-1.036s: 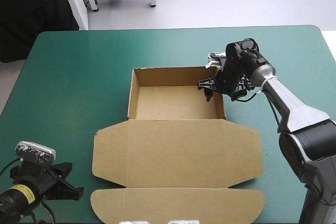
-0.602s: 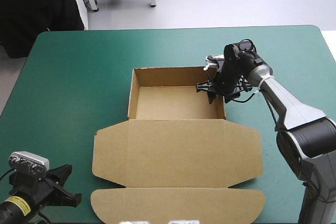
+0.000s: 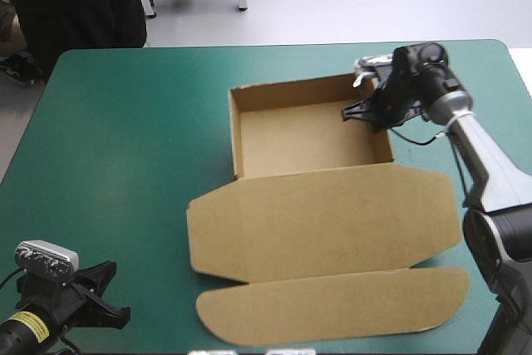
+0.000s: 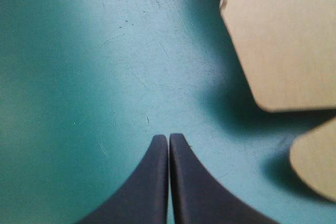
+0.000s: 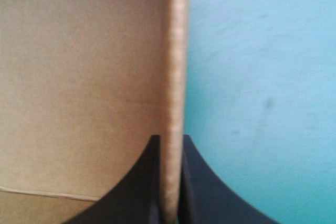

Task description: Fold the box

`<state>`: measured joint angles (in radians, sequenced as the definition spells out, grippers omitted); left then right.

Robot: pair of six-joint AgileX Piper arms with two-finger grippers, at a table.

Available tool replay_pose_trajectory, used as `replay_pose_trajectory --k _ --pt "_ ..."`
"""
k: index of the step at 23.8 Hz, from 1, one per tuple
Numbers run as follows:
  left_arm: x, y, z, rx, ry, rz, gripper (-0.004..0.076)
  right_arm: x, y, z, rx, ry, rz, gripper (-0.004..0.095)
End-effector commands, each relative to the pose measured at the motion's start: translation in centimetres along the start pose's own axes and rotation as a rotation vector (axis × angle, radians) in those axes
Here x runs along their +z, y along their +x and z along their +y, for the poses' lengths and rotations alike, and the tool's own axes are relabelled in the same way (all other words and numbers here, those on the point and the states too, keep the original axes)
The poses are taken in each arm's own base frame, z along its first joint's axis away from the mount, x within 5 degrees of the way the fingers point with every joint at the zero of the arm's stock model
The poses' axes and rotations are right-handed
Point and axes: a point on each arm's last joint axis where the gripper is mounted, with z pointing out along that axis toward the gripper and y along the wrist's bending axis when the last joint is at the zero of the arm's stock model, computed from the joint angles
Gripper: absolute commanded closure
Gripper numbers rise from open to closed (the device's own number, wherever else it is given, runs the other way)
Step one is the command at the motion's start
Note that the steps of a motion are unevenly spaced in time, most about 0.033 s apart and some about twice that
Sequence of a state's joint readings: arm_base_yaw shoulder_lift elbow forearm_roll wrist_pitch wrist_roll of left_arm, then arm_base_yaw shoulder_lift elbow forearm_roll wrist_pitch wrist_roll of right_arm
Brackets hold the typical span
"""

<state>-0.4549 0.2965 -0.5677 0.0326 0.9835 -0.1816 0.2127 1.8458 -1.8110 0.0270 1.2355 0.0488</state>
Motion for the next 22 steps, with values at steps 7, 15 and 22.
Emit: replay_pose_trajectory --k 7,15,22 --pt "-0.4 -1.2 -0.3 -0.012 0.022 -0.082 0.0734 -9.5 2.6 -18.4 0.412 0.301 -0.246 0.0928" --pt "-0.4 -1.2 -0.3 -0.012 0.022 -0.085 0.0734 -5.2 3.8 -24.4 0.526 0.342 -0.142 0.0928" --pt "-0.4 -1.2 -0.3 -0.012 0.022 -0.085 0.0734 -2.6 5.2 -26.4 0.548 0.325 0.001 0.0833"
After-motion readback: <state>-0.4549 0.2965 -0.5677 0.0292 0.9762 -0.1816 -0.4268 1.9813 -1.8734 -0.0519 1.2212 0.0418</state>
